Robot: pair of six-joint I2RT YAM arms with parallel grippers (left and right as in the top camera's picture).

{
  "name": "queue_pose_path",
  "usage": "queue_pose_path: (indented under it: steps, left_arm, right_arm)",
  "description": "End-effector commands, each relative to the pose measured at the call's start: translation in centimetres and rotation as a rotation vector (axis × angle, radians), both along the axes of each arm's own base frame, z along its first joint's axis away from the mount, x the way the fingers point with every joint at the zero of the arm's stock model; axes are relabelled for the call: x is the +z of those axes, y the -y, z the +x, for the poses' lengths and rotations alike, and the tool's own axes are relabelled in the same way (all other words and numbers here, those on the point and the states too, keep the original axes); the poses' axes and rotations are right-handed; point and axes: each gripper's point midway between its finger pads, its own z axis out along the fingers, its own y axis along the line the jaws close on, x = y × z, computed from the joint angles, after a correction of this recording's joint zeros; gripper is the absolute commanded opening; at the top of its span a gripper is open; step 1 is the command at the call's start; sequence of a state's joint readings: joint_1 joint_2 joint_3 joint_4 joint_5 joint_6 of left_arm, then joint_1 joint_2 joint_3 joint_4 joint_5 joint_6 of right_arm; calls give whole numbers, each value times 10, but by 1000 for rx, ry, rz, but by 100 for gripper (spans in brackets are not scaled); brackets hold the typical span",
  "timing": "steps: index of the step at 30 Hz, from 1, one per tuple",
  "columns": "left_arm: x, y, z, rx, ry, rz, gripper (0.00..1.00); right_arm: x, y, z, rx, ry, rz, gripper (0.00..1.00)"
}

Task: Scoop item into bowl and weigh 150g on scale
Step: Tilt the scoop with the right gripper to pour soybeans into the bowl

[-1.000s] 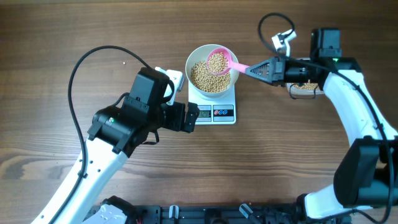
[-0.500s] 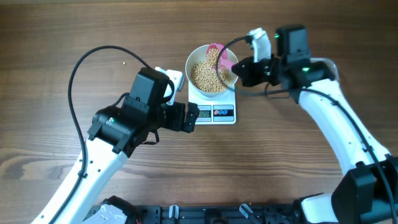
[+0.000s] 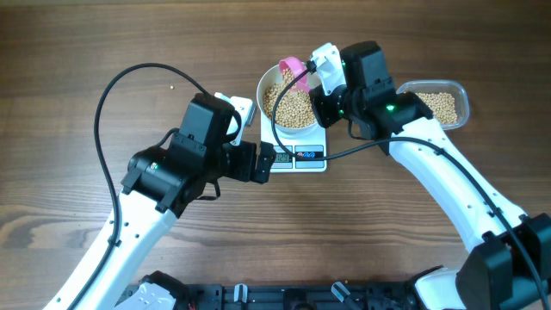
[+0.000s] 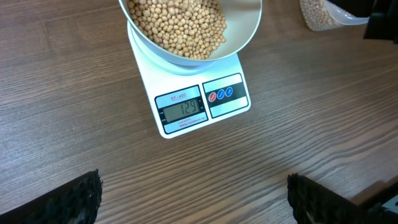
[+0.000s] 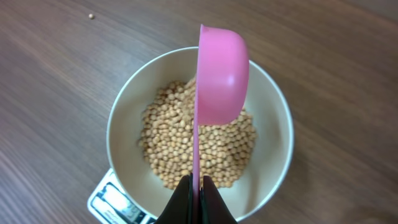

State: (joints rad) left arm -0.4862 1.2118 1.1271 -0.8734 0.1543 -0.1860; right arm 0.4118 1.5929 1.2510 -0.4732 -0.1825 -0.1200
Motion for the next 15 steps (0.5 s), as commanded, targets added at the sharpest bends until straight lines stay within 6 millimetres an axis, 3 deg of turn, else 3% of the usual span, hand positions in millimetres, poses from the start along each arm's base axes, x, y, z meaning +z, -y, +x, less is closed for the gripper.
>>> queue_pose_path:
  steps: [1,6,10,15]
  left_arm:
    - [2,3,-1,-9,0,-9,100]
    - [2,3,-1,-9,0,-9,100]
    - [2,3,-1,-9,0,-9,100]
    - [2,3,-1,-9,0,-9,100]
  right_arm:
    - [27,13,3,-21,109,-59,4]
    - [44,17,-6,-4,143,-63,4]
    - [34,24,-20,43,103,-132,4]
    - [31,26,-21,39,92,-142,4]
